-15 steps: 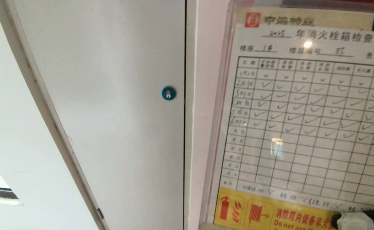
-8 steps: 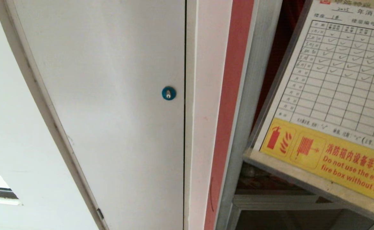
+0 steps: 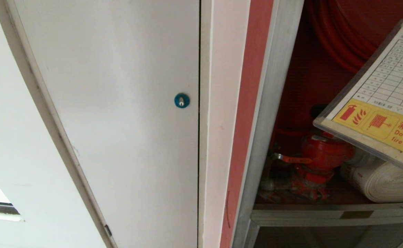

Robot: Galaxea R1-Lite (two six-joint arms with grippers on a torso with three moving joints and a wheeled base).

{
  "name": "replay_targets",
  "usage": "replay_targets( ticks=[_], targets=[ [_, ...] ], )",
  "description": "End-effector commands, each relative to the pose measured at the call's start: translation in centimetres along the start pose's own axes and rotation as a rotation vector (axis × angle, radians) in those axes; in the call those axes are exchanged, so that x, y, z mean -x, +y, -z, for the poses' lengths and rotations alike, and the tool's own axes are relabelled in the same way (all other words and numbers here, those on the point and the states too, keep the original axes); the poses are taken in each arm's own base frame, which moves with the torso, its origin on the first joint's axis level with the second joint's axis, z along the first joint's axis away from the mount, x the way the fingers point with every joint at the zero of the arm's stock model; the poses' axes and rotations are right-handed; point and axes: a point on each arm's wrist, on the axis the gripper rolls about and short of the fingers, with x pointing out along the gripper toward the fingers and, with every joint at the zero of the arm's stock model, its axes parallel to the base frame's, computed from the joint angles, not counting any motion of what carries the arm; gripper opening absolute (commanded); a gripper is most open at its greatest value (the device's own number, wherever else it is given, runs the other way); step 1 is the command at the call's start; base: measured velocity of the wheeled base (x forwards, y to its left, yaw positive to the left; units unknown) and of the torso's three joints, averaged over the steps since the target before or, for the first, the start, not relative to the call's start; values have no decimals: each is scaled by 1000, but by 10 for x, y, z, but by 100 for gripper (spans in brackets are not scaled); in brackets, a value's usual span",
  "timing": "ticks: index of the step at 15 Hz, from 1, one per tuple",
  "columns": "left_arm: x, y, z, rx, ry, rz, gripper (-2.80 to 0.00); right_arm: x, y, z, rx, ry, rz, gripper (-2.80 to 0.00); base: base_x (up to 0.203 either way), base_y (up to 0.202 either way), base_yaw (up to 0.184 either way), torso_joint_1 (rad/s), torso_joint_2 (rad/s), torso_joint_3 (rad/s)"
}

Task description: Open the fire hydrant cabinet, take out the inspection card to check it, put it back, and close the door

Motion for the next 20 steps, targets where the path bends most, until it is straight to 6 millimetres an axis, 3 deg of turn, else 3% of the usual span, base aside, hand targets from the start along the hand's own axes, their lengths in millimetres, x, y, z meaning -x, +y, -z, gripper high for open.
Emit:
replay_targets(
  ticks=[1,9,13,20],
  targets=[
    [0,0,0,-1,0,0,-280,4,3,-2,-21,-20,35,-280,0,0,0,0,0,0],
    [0,0,0,-1,0,0,-280,-3,-3,-8,-208,-111,266,-280,0,0,0,0,0,0],
    [0,0,0,-1,0,1,-280,-6,-5,-10,-251,-144,298,-280,0,0,0,0,0,0],
    [0,0,0,-1,0,0,-280,-53,-32,-28,-405,-254,413,-280,0,0,0,0,0,0]
  ],
)
